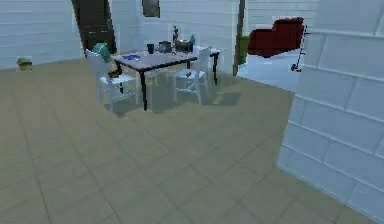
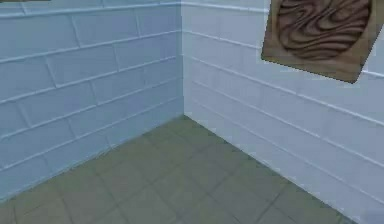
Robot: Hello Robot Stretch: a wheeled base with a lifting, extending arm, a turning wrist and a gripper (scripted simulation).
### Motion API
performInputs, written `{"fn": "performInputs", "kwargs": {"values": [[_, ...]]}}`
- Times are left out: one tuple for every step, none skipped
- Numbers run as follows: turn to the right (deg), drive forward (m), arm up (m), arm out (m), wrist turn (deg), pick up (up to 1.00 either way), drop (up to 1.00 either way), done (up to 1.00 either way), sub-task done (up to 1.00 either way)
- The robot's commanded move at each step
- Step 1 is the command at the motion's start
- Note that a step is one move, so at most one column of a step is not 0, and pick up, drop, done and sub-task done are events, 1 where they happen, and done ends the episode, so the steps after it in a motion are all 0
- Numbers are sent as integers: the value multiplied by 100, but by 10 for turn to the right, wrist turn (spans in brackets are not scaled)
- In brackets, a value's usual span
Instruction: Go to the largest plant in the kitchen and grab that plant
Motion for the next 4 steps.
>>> {"fn": "performInputs", "kwargs": {"values": [[-270, 0, 0, 0, 0, 0, 0, 0, 0], [0, 85, 0, 0, 0, 0, 0, 0, 0], [-330, 0, 0, 0, 0, 0, 0, 0, 0], [0, 5, 0, 0, 0, 0, 0, 0, 0]]}}
